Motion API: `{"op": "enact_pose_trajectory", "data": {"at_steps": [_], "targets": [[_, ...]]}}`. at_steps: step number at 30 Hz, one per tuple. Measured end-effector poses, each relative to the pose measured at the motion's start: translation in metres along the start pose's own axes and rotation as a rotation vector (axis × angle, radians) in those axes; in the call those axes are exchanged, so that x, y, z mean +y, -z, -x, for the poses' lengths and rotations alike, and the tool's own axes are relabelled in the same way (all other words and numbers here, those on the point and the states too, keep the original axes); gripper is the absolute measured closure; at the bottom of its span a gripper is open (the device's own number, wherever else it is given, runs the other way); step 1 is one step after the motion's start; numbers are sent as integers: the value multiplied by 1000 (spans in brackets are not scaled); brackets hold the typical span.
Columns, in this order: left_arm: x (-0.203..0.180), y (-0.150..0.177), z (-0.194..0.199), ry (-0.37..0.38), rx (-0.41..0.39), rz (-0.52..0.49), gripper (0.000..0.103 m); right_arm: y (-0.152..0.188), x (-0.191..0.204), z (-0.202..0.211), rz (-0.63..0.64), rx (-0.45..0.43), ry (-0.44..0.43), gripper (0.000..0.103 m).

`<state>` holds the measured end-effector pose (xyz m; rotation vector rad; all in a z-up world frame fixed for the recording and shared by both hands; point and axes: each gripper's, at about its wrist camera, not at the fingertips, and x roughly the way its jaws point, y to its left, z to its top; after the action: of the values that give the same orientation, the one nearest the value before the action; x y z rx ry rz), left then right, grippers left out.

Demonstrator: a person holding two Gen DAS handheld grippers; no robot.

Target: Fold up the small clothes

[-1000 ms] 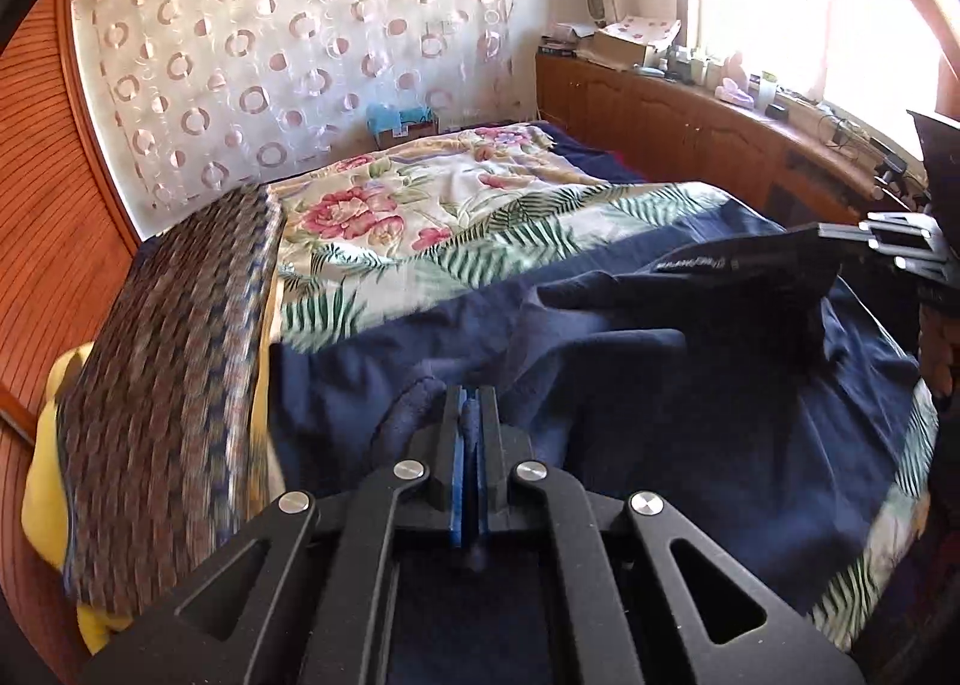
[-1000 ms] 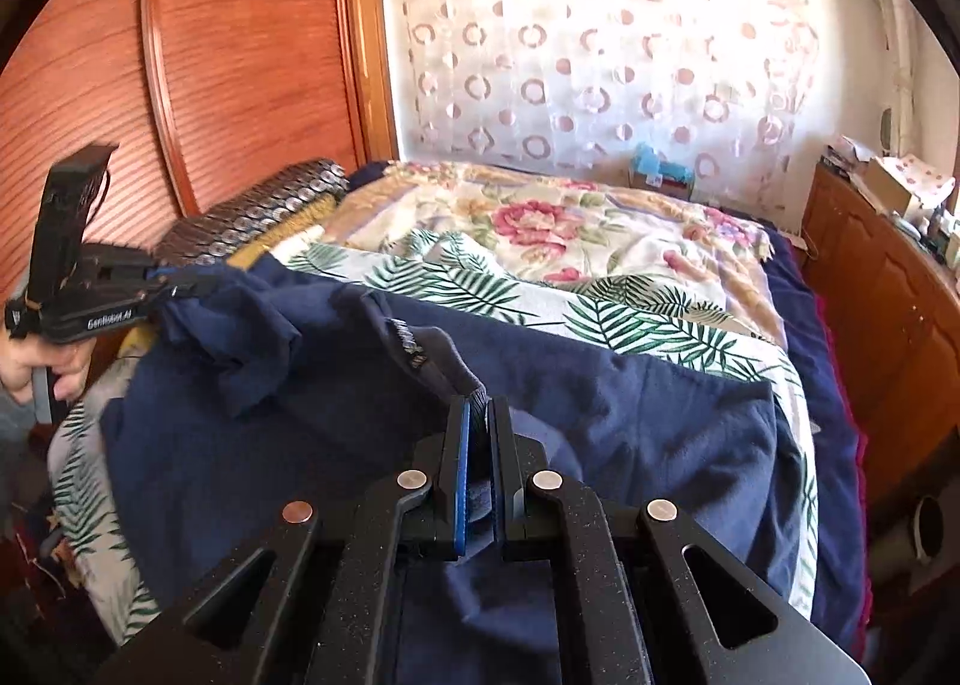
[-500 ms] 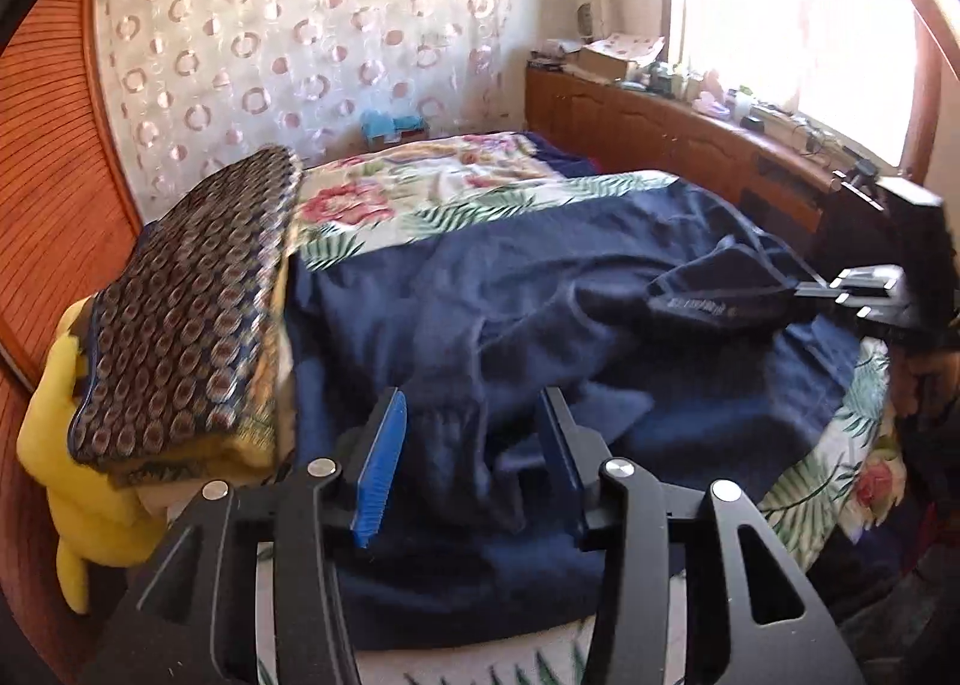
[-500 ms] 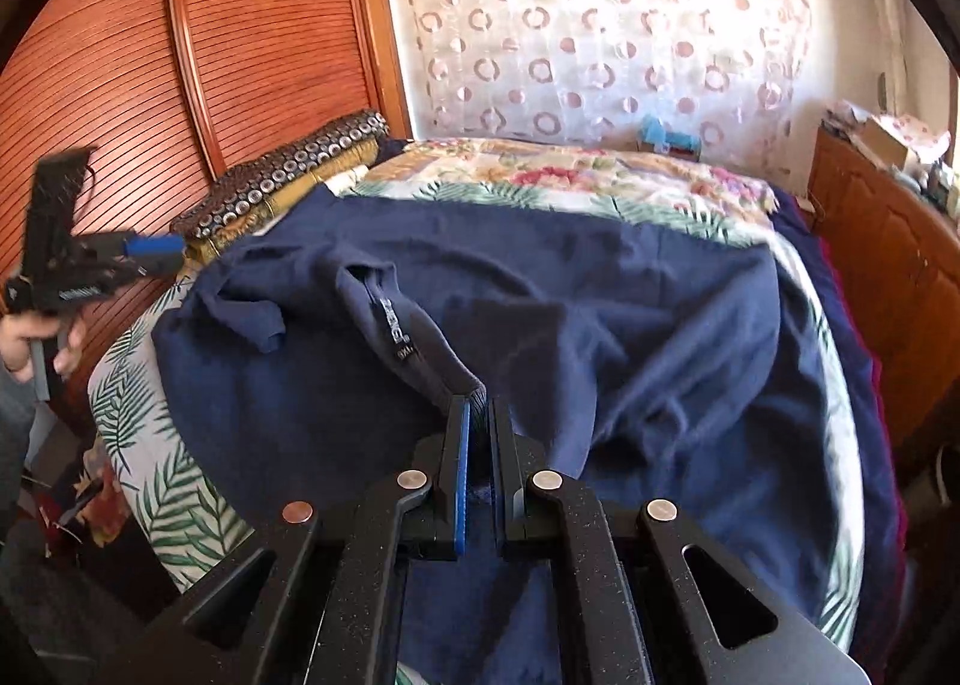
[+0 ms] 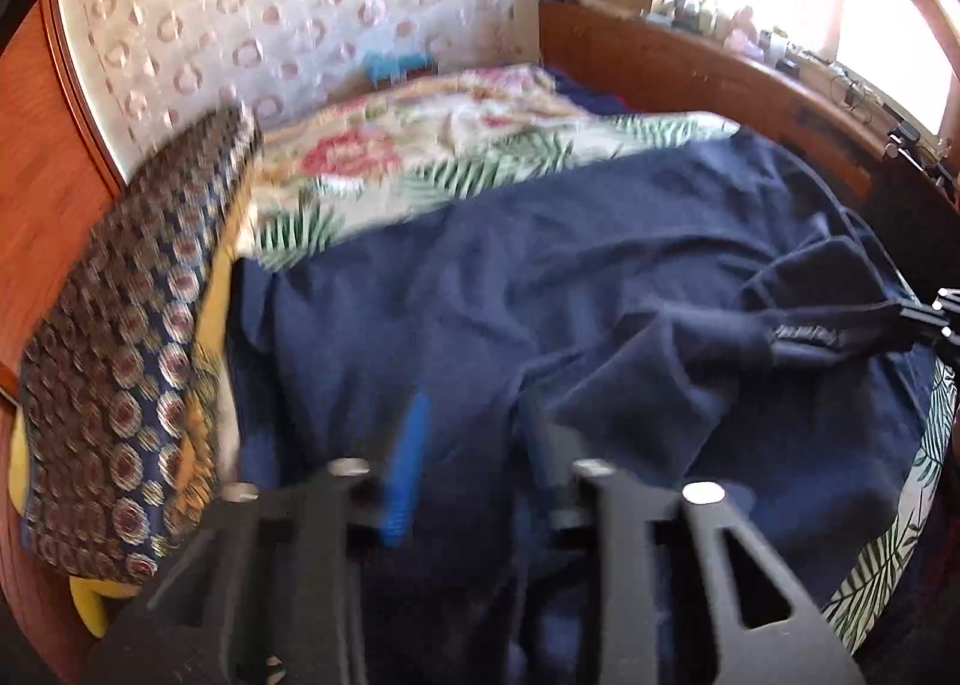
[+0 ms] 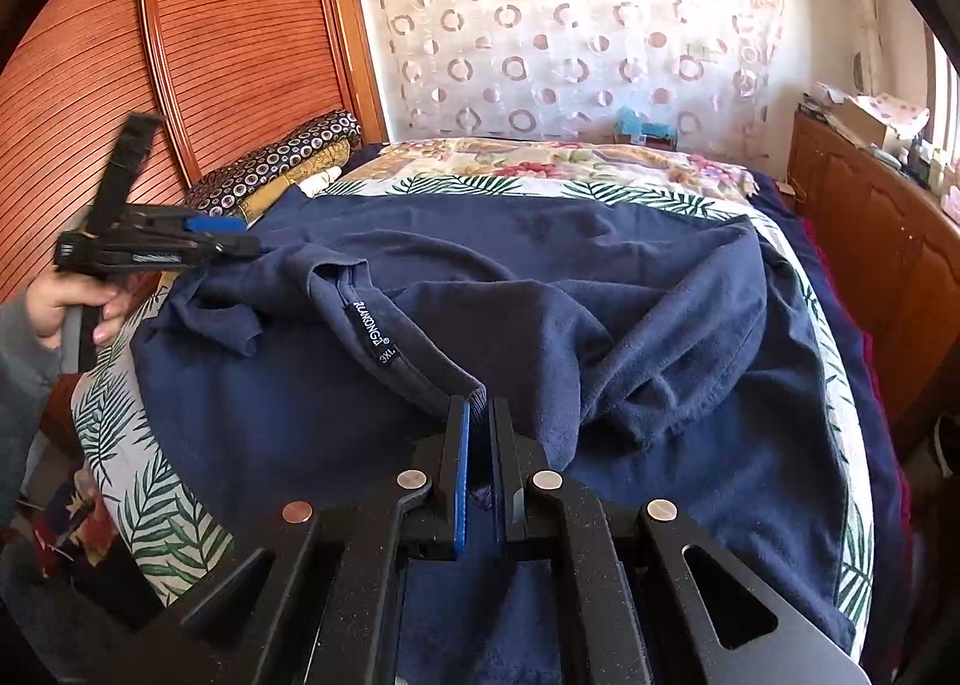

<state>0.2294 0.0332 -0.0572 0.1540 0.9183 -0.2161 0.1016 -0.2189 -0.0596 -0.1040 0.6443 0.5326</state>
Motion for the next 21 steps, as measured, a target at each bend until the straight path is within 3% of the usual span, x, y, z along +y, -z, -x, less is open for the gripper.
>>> {"op": "enact_pose_trajectory", "data": {"at_steps": [3,7,13,17,21], "targets": [[0,11,2,37,3,-14,97,-2,0,0,1,-7,-2,98],[0,24,29,23,-75,-30,99,-2,0,0,6,-12,-10,98],[9,62,92,-6,-277,32,99,0,4,13,17,-43,-34,98],[10,96,102,34,-269,76,99,13,8,23,6,-37,-71,98],[7,121,101,19,-255,101,99,28,13,30,-4,-13,-85,98]]}}
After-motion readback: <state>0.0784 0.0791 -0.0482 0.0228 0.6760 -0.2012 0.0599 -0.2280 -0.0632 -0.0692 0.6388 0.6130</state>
